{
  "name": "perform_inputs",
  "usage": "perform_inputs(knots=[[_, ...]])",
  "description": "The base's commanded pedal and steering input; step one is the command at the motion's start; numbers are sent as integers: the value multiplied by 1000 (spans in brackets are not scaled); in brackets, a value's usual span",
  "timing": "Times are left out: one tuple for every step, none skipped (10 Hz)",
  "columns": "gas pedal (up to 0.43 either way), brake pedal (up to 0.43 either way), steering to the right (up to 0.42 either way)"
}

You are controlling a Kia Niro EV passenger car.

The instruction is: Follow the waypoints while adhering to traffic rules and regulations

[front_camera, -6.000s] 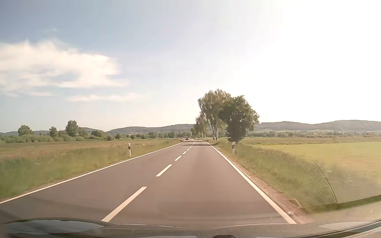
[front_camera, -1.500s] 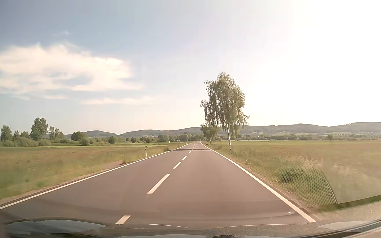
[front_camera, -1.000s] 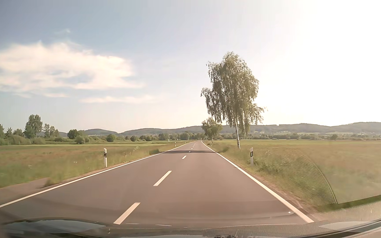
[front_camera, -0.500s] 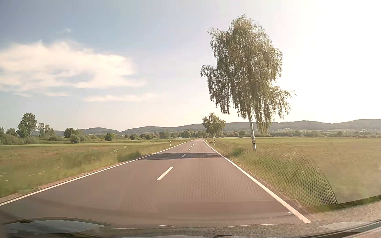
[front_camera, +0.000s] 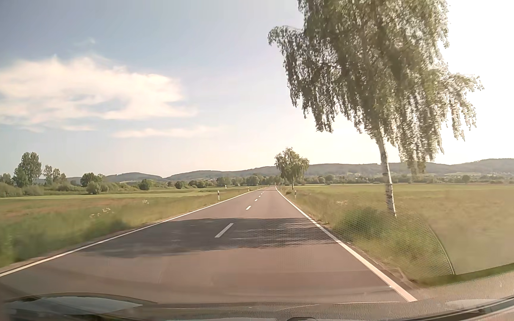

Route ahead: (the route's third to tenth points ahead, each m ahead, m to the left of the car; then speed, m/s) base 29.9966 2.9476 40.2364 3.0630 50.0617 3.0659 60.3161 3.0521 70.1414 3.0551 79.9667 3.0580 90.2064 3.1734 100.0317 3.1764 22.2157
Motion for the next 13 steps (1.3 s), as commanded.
perform_inputs(knots=[[220, 0, -5], [220, 0, -5], [220, 0, -5], [220, 0, -5], [228, 0, -5], [228, 0, -5], [228, 0, -5], [228, 0, -5], [228, 0, -5], [220, 0, -5], [220, 0, -5], [209, 0, -5], [209, 0, -5]])
